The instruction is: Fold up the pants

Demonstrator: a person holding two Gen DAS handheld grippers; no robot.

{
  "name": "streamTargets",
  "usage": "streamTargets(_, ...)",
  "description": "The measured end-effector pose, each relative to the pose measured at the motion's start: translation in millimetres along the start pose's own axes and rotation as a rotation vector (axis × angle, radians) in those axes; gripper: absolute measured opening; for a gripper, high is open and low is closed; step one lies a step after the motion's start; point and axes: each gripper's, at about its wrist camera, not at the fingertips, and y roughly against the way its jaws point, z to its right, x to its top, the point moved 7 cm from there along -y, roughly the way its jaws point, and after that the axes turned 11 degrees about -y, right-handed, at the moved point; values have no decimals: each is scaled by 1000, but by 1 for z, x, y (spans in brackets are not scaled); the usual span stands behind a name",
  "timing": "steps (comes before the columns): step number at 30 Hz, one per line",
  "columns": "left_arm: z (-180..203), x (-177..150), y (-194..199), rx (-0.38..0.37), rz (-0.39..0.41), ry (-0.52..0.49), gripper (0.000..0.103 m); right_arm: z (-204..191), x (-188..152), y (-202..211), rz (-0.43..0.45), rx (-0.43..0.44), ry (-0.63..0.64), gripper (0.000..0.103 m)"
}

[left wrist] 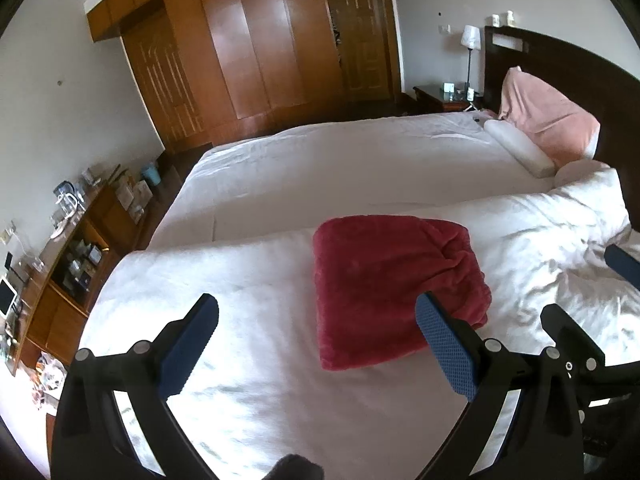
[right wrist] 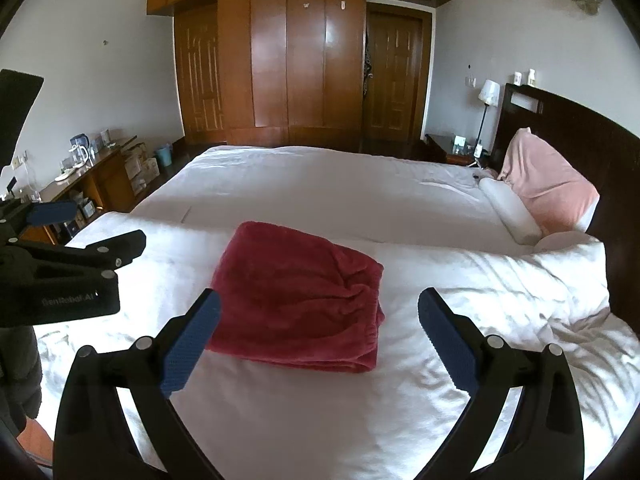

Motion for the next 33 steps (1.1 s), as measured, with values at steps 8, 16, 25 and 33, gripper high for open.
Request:
streamTargets(8, -1, -3, -6, -48, -26, 13, 98, -1, -1, 0, -12, -10, -7, 100)
streamTargets(16, 3, -2, -6, -62, -27, 3, 98, 0, -1, -1, -16, -16, -5, 100)
streamTargets(25, 8, -5, -5, -53, -11, -21, 98, 3, -5, -1, -22, -22, -12, 100)
streamTargets(33, 3, -13, -6, -65, -30, -6, 98, -2, -12, -3, -42, -16, -19, 100)
